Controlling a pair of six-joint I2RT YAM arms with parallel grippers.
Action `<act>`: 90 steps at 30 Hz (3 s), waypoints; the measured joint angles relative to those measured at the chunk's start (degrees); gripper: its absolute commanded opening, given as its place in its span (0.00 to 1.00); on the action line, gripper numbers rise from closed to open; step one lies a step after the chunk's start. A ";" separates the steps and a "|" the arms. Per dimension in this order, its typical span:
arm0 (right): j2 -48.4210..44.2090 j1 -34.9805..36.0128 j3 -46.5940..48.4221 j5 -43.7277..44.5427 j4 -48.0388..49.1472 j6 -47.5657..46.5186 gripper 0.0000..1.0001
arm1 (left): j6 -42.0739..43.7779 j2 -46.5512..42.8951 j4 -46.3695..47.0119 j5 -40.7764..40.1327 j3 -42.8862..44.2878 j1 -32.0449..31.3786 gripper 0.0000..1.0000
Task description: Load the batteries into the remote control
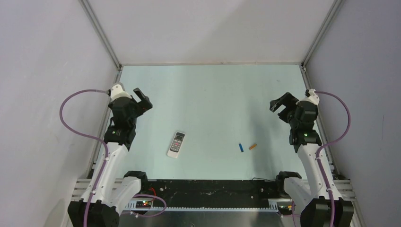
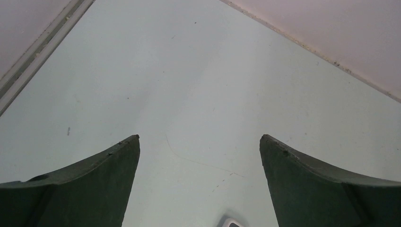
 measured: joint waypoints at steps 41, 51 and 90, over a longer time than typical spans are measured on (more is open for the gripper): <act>0.11 16.61 -5.66 8.55 -11.41 9.31 0.99 | -3.80 19.93 -10.78 7.23 -8.22 -29.79 0.97; 0.72 17.07 -5.66 10.05 -13.44 12.13 0.98 | -5.29 24.13 -10.54 4.07 -8.81 -30.64 0.80; -5.18 41.27 0.46 -8.07 -3.50 10.29 0.99 | -2.21 14.47 -12.13 15.21 14.53 -35.19 0.35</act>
